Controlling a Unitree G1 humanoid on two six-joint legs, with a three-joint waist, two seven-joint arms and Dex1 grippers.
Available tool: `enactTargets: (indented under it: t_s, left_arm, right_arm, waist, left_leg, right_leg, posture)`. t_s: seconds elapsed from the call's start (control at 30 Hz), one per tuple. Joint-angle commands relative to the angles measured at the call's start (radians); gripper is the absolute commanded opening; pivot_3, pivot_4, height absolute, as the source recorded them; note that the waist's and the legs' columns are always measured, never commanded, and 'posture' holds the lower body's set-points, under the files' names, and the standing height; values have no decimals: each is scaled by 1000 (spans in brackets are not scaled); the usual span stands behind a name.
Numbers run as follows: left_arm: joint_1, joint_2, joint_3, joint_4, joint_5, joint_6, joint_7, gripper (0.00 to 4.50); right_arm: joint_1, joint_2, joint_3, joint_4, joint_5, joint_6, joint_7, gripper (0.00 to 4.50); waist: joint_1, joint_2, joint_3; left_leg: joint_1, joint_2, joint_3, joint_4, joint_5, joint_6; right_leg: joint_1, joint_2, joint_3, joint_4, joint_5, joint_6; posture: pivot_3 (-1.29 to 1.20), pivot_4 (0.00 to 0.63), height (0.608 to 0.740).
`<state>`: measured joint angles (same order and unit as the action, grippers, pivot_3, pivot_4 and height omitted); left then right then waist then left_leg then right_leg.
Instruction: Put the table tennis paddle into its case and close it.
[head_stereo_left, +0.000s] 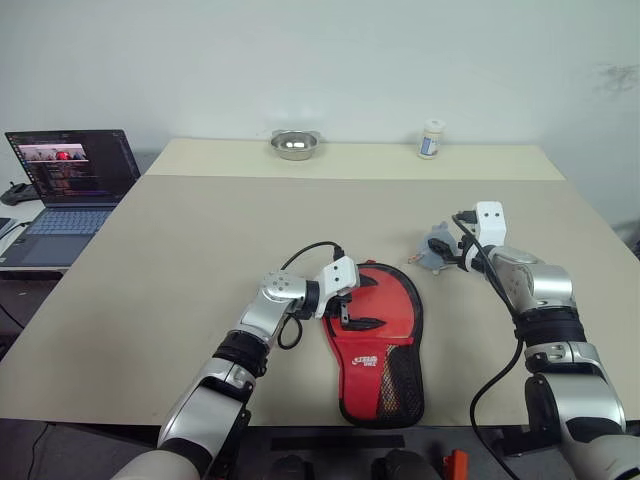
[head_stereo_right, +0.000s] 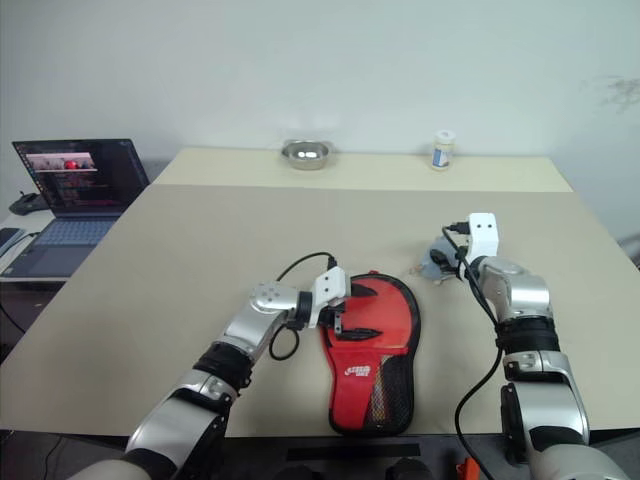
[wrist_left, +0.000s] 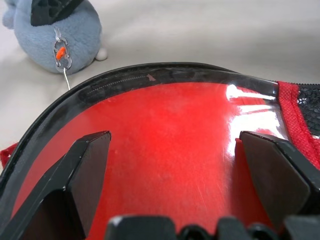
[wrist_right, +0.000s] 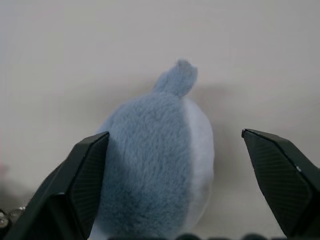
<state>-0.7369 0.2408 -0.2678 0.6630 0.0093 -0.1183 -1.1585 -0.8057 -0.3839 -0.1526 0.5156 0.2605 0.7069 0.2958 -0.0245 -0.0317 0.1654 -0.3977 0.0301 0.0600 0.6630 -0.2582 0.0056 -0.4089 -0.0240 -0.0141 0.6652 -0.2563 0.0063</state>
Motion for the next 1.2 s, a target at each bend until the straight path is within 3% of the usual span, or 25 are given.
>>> enactTargets:
  t_s: [0.03, 0.27, 0.4, 0.73, 0.97, 1.2]
  left_arm:
    - [34, 9, -46, 58, 51, -1, 15, 4500]
    - [8, -5, -57, 185, 61, -73, -7, 4500]
    - [-16, -20, -57, 272, 64, -132, -27, 4500]
    - [-20, -64, -59, 405, 76, -229, -35, 4500]
    - [-19, -100, -51, 433, 74, -219, -6, 4500]
    - [-37, -123, -51, 465, 81, -215, 24, 4500]
  right_arm:
    - [-12, 6, -48, -40, 41, 47, 0, 3258]
    - [30, 37, -42, -181, 71, 129, -8, 878]
    - [45, 26, -46, -241, 56, 127, -29, 202]
    - [183, -115, -59, -446, 24, 223, -34, 178]
    - [447, -323, -81, -777, 101, 456, 99, 178]
    - [714, -486, -165, -1143, 288, 696, 251, 176]
  waist:
    - [0, 1, -1]
    - [1, 6, -8]
    - [1, 8, -9]
    - [31, 9, -12]
    - [59, 11, -17]
    - [66, 12, -29]
  left_leg:
    - [0, 0, 0, 0, 0, 0]
    - [1, 0, 0, 0, 0, 0]
    - [2, -1, 0, 0, 0, 0]
    - [0, -3, 0, 0, 0, 1]
    - [-3, -5, -3, 0, -2, 4]
    - [-3, -5, -4, 0, -5, 8]
  right_leg:
    - [0, 0, 0, 0, 0, 0]
    - [1, 0, 0, 0, 0, 0]
    - [2, 0, 0, -1, 0, 1]
    - [3, 1, -1, -4, 1, 2]
    - [4, 0, -3, -9, 0, 4]
    - [8, -1, -5, -17, -2, 11]
  posture:
    - [0, 150, 740]
    - [0, 150, 740]
    - [0, 150, 740]
    - [0, 150, 740]
    - [0, 150, 740]
    - [0, 150, 740]
